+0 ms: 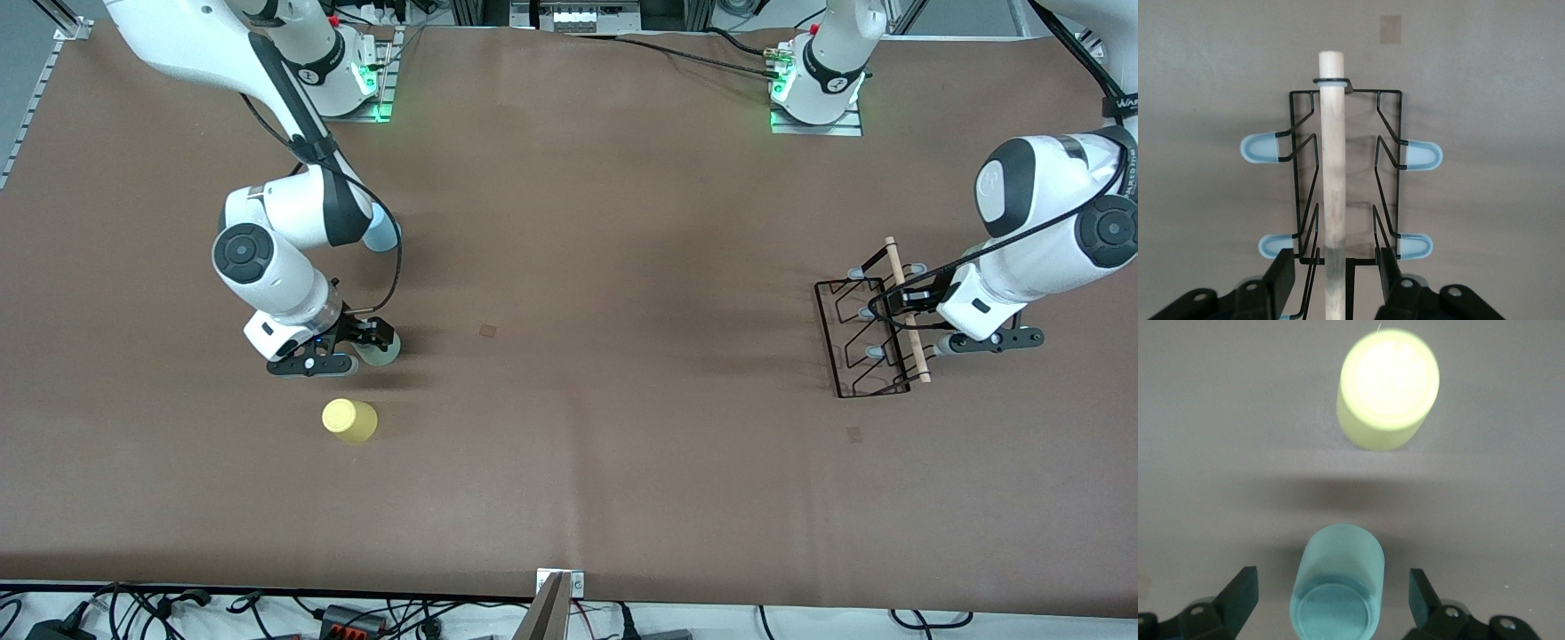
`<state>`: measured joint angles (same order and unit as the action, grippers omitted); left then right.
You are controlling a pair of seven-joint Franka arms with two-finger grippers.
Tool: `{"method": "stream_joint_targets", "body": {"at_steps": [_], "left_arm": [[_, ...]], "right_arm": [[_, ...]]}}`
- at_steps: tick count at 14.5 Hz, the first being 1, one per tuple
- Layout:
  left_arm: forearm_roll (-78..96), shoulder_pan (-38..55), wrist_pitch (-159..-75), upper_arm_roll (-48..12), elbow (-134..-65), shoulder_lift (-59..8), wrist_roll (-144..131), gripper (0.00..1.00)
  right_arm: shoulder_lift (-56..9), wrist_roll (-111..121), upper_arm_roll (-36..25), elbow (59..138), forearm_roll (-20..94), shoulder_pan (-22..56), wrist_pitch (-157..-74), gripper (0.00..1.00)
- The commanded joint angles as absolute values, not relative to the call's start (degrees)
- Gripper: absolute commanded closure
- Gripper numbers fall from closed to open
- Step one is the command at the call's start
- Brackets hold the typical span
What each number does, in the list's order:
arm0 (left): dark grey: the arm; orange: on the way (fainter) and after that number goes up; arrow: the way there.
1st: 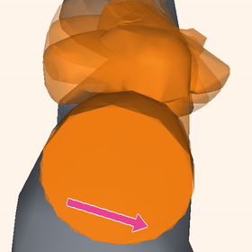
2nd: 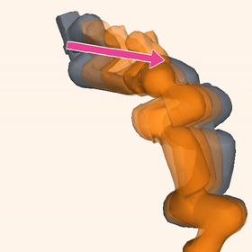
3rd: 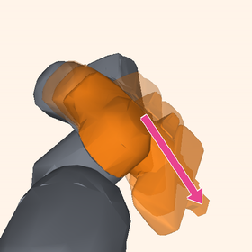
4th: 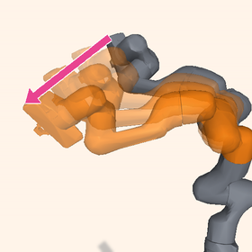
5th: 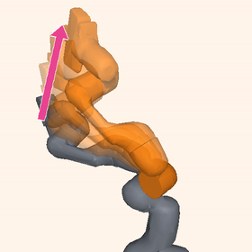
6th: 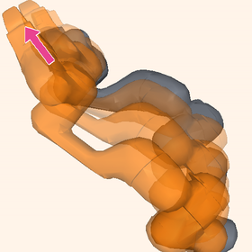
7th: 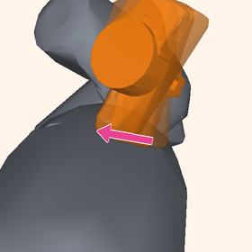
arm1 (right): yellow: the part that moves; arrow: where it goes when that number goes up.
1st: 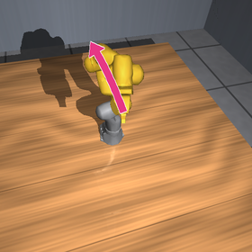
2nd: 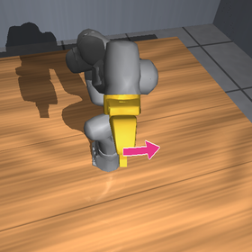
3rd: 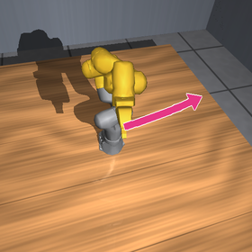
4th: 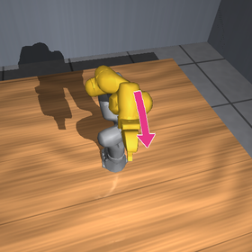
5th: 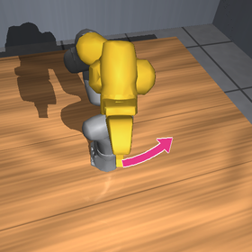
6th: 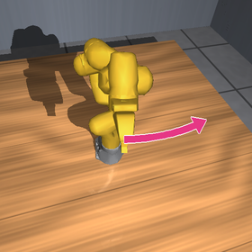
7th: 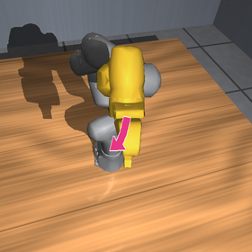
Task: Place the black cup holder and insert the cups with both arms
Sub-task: 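Grasp the teal cup with the right gripper while the left grasps the rack handle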
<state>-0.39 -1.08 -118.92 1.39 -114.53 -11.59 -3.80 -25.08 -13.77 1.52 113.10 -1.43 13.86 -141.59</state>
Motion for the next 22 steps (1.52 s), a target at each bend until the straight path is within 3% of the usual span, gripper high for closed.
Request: {"method": "stream_joint_targets", "body": {"at_steps": [1, 6, 11, 12, 15, 17, 19, 22], "left_arm": [[-0.26, -0.88, -119.79, 1.23, -116.1, -10.81, -4.31, 0.47], [-0.26, -0.97, -119.8, 1.23, -116.28, -12.04, -4.31, 0.55], [-0.26, -1.05, -119.8, 1.32, -116.28, -13.01, -4.31, 0.75], [-0.26, -1.23, -119.79, 1.32, -116.28, -13.01, -4.31, 0.81], [-0.26, -1.58, -118.04, 1.32, -115.67, -12.48, -4.22, 0.87], [-0.26, -1.67, -114.8, 1.32, -113.83, -11.61, -4.22, 0.89], [-0.26, -1.58, -109.72, 1.32, -109.8, -10.9, -4.31, 0.89], [-0.18, -0.62, -101.63, 1.14, -101.63, -10.9, -4.31, 0.89]], "right_arm": [[-24.26, -14.77, 1.14, 115.83, -1.41, 14.5, -143.17, 0.0], [-24.26, -14.77, 1.14, 117.33, -1.41, 14.5, -143.79, 0.0], [-24.34, -14.77, 1.14, 117.42, -1.41, 14.5, -143.79, 0.0], [-24.26, -14.77, 1.14, 117.42, -1.41, 14.5, -143.79, 0.06], [-24.26, -14.85, 1.14, 117.42, -1.41, 14.5, -143.44, 0.51], [-24.17, -14.85, 1.14, 117.33, -1.32, 14.59, -143.18, 0.68], [-23.91, -14.85, 1.14, 117.16, -1.32, 14.68, -143.0, 0.78], [-22.42, -13.27, 1.14, 116.46, -1.32, 14.42, -142.04, 0.82]]}}
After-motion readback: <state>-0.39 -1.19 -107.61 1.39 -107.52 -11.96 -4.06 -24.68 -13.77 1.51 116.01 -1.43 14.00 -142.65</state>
